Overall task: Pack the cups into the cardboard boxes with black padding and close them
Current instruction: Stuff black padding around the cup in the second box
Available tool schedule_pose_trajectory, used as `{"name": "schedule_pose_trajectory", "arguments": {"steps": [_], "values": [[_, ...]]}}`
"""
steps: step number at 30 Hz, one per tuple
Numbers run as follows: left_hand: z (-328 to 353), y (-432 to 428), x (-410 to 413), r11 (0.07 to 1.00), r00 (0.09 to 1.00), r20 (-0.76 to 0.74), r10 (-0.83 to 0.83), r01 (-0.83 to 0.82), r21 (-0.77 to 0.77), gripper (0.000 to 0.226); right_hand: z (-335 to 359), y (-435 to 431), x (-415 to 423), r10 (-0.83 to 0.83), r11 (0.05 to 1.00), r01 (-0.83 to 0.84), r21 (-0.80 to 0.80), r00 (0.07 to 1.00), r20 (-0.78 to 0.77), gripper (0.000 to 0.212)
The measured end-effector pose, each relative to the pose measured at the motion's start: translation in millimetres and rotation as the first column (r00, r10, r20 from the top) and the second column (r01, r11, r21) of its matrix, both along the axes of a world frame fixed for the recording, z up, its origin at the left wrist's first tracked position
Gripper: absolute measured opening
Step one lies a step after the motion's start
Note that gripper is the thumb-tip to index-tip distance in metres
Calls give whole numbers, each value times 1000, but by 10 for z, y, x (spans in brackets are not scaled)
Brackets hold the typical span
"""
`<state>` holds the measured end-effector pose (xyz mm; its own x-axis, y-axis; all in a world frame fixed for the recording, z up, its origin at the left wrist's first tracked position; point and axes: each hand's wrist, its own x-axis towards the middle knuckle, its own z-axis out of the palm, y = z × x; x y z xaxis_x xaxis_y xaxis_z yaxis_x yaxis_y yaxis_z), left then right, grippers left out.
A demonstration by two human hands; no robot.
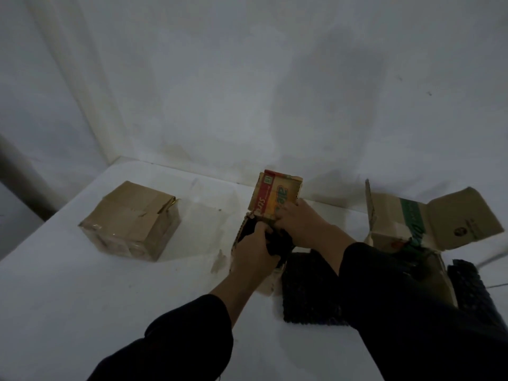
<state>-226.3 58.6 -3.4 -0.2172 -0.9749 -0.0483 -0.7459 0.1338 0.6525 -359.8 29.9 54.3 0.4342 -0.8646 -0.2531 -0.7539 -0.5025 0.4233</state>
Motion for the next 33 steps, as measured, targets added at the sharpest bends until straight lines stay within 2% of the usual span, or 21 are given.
{"name": "schedule_pose_trajectory", "arguments": {"steps": [5, 6, 9, 11, 16, 19, 23, 27, 30, 33], "values": [[-11, 2, -30, 998, 989, 132, -69, 70, 2, 5, -48, 59, 46, -120, 993, 117, 35, 986, 119, 24], [-15, -9, -18, 996, 987, 133, -86, 85, 9, 7, -67, 68, 59, -161, 986, 153, 61, 975, 151, 24], [-56, -29, 11, 992, 981, 142, -129, 126, 31, 35, -136, 82, 90, -255, 963, 224, 147, 934, 249, 22], [-67, -41, 26, 988, 974, 163, -155, 150, 41, 40, -181, 88, 92, -269, 959, 232, 163, 925, 269, 19], [-96, -21, 43, 976, 956, 195, -219, 217, 31, 43, -254, 112, 93, -243, 967, 215, 137, 942, 233, 22], [-123, 21, 46, 964, 950, 169, -261, 267, -12, 36, -276, 112, 110, -243, 967, 225, 121, 955, 170, 30], [-194, 81, 54, 937, 938, 158, -308, 328, -117, 46, -259, 118, 109, -219, 975, 202, 96, 953, 208, 38], [-236, 103, 98, 902, 913, 181, -366, 396, -174, 52, -280, 131, 91, -137, 991, 134, 31, 968, 210, 31], [-285, 121, 129, 877, 902, 226, -367, 417, -238, 66, -239, 151, 65, -99, 995, 99, 7, 981, 169, 26], [-314, 143, 141, 868, 894, 280, -349, 421, -262, 66, -219, 172, 40, -94, 996, 94, 3, 985, 142, 27]]}}
